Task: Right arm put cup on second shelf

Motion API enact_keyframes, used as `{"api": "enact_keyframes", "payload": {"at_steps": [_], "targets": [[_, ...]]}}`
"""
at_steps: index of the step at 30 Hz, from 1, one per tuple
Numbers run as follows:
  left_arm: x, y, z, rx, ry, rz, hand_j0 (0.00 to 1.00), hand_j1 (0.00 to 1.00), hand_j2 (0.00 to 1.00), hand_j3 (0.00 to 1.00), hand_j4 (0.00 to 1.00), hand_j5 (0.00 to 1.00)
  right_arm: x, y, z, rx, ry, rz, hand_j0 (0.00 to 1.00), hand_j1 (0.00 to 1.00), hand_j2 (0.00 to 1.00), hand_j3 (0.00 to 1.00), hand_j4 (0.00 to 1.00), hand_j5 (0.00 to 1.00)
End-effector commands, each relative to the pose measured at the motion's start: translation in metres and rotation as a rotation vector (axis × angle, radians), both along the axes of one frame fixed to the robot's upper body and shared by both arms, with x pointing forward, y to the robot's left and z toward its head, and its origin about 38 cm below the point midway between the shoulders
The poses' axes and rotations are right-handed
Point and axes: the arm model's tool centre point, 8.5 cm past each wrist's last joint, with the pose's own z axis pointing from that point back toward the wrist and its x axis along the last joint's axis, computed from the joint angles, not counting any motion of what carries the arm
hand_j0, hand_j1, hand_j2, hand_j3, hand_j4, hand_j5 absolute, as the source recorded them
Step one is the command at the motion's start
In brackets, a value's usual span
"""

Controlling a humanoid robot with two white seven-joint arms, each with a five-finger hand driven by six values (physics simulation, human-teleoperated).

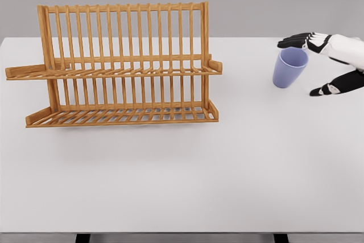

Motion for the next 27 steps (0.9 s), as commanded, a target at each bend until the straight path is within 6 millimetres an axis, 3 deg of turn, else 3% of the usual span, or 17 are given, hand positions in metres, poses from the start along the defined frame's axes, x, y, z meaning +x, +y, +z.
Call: {"api": "enact_keyframes", "payload": {"at_steps": [1,3,6,10,16,22,27], "targets": [[0.0,0.0,0.0,0.001,0.0,0.0,1.0,1.0,1.0,1.0,1.0,1.0,0.005,-0.011,-0.005,0.068,0.057,-0.02,1.0,1.0,1.0,1.0,1.0,1.0],[0.0,0.0,0.0,0.001,0.0,0.0,1.0,1.0,1.0,1.0,1.0,1.0,0.012,-0.018,-0.015,0.105,0.077,-0.053,1.0,1.0,1.0,1.0,1.0,1.0],[0.0,0.0,0.0,0.001,0.0,0.0,1.0,1.0,1.0,1.0,1.0,1.0,0.026,-0.011,-0.033,0.203,0.09,-0.071,1.0,1.0,1.0,1.0,1.0,1.0],[0.0,0.0,0.0,0.001,0.0,0.0,1.0,1.0,1.0,1.0,1.0,1.0,0.034,-0.015,-0.042,0.289,0.083,-0.112,1.0,1.0,1.0,1.0,1.0,1.0],[0.0,0.0,0.0,0.001,0.0,0.0,1.0,1.0,1.0,1.0,1.0,1.0,0.032,-0.049,-0.073,0.399,0.166,-0.223,1.0,1.0,1.0,1.0,1.0,1.0],[0.0,0.0,0.0,0.001,0.0,0.0,1.0,1.0,1.0,1.0,1.0,1.0,0.036,-0.068,-0.081,0.451,0.172,-0.293,1.0,1.0,1.0,1.0,1.0,1.0],[0.0,0.0,0.0,0.001,0.0,0.0,1.0,1.0,1.0,1.0,1.0,1.0,0.047,-0.062,-0.099,0.539,0.201,-0.331,1.0,1.0,1.0,1.0,1.0,1.0]]}}
